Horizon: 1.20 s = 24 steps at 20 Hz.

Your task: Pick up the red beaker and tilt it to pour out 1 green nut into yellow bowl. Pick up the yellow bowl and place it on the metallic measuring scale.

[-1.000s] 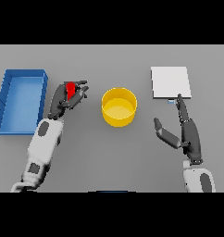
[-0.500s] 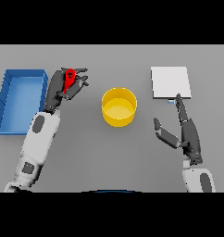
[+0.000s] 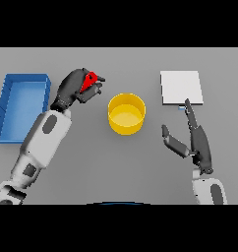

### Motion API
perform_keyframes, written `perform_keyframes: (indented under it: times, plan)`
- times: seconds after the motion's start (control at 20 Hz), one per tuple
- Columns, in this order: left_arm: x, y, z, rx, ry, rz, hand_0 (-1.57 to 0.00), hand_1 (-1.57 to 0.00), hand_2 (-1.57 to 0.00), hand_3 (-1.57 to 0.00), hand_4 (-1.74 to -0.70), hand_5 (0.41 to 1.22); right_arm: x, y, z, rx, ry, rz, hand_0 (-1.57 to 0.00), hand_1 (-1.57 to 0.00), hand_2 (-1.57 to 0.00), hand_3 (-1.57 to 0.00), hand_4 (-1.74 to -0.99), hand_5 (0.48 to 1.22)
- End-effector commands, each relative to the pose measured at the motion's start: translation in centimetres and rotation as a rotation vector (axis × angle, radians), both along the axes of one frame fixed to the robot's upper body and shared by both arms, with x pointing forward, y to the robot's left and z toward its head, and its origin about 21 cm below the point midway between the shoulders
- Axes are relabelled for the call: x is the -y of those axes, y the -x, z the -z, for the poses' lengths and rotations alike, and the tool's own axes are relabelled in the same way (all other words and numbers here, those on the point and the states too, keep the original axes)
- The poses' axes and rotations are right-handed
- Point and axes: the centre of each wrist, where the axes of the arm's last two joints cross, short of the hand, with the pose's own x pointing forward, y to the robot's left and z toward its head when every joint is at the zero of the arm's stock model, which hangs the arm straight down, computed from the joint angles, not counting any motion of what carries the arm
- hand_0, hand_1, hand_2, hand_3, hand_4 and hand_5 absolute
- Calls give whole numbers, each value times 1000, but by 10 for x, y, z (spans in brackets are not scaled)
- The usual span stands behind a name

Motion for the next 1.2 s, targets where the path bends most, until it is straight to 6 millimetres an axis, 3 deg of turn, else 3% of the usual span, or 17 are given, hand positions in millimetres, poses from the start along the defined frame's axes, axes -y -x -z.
perform_keyframes:
  times: [0.0,0.2,0.45,0.55,0.6,0.8,1.0,1.15]
  plan:
    - [3,0,-3,12,-72,8,-1568,-1568,-1568,-1567,-1737,1128,0,2,3,-15,-6,1,1,1,1,1,-1254,683]
    - [22,-1,-11,77,-390,70,-1570,-1570,-1570,-1569,-1739,1127,1,4,1,-1,-16,-4,1,1,1,1,-1256,690]
    - [32,-6,-22,160,-672,160,-1571,-1571,-1571,-1570,-1740,1190,-3,3,2,-10,-7,-10,1,1,1,1,-1274,704]
    - [34,-10,-27,178,-776,196,-1571,-1571,-1571,-1571,-1649,1201,1,3,2,-8,-14,2,1,1,1,1,-1284,705]
    - [37,-11,-32,197,-820,225,-1571,-1571,-1571,-1571,-1666,1205,0,3,3,-10,-28,-6,1,1,1,1,-1283,702]
    - [57,-15,-41,225,-1028,346,-1571,-1571,-1571,-1277,-1701,1215,3,5,7,-1,-71,10,1,1,1,1,-1292,678]
    - [79,-14,-44,273,-1203,471,-1571,-1571,-1571,-1451,-1723,1218,3,4,9,1,-101,16,1,1,1,1,-1294,653]
    - [83,-14,-40,282,-1354,529,-1571,-1571,-1571,-1509,-1732,1220,-1,4,7,10,-97,20,1,1,1,1,-1291,640]
